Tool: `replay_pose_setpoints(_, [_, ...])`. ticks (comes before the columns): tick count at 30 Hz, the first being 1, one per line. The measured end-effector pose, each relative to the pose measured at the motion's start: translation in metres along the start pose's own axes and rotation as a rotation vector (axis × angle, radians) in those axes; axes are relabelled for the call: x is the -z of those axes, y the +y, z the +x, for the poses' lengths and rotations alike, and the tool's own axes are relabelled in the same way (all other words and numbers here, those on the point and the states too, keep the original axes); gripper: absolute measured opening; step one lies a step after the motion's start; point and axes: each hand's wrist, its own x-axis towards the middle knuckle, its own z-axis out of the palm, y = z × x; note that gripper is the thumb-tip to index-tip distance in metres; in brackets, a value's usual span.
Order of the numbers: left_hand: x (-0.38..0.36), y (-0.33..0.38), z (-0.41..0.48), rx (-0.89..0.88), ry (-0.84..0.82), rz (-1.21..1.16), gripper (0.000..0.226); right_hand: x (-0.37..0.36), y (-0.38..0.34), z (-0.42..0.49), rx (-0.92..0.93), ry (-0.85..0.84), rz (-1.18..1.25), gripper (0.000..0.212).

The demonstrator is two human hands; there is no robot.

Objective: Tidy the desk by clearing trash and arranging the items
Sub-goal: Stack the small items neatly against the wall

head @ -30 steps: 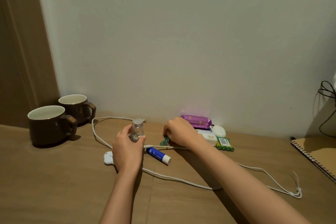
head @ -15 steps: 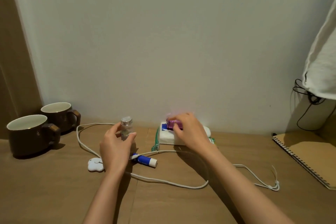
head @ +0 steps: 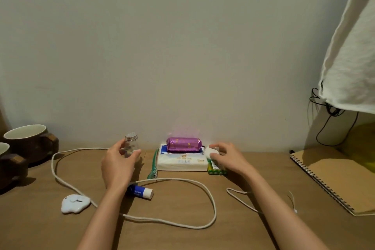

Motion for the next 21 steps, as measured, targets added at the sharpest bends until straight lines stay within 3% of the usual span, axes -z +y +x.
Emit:
replay_pose_setpoints(12, [-0.021,0.007,0.024,-0.052,-0.125,0.045,0.059,0.008,0.005,0.008,-0.066,0.043,0.024,0.053])
replay_pose_setpoints(21, [-0.037,0.0,0.037,-0.02,-0.161,-0.028,0.05,0.01,0.016,0.017,0.018,0.044,-0.046,0.039])
